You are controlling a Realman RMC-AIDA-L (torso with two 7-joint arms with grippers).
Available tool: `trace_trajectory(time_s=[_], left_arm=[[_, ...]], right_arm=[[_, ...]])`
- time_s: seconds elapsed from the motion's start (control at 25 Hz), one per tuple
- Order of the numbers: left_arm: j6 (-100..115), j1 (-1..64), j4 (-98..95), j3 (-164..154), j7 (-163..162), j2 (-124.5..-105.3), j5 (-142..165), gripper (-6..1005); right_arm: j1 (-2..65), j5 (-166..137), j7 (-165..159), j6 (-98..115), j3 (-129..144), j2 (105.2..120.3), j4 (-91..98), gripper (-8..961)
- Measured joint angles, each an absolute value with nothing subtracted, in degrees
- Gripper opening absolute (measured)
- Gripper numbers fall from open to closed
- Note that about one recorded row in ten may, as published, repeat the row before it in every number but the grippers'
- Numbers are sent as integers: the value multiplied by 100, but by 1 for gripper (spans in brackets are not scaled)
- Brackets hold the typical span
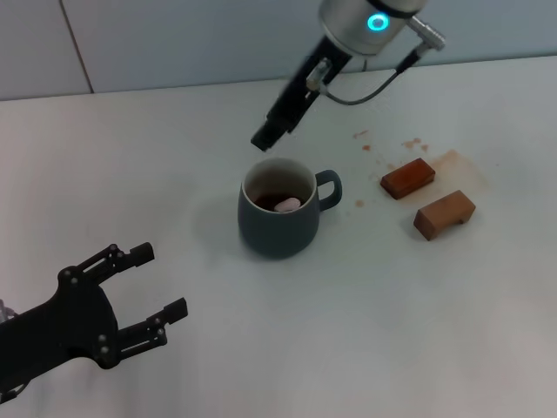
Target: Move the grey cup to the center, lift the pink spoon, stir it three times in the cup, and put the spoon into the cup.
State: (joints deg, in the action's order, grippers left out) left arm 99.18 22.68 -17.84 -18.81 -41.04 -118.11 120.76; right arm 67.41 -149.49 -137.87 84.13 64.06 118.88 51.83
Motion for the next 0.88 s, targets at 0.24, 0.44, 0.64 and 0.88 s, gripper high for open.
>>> trace_trajectory(time_s=[0.24, 0.44, 0.64, 0.88], left_arm=[[9939, 2265, -1802, -1881, -4137, -11804, 12068, 832], [9947, 2265, -1789, -1881, -4146, -11802, 12056, 832], [9942, 2335, -1826, -1881, -4312, -11802, 12065, 832], [9943, 2474, -1940, -1973, -4747, -11705, 12074, 832]], right_arm=[[5264, -13203, -13298, 7941, 6264, 11874, 6503, 527], [4204, -11711, -12597, 8105, 5447, 11728, 6602, 627], [2877, -9732, -10170, 8486, 5024, 11749, 5991, 716], [1974, -9014, -7257, 9111, 4889, 11546, 4338, 809]])
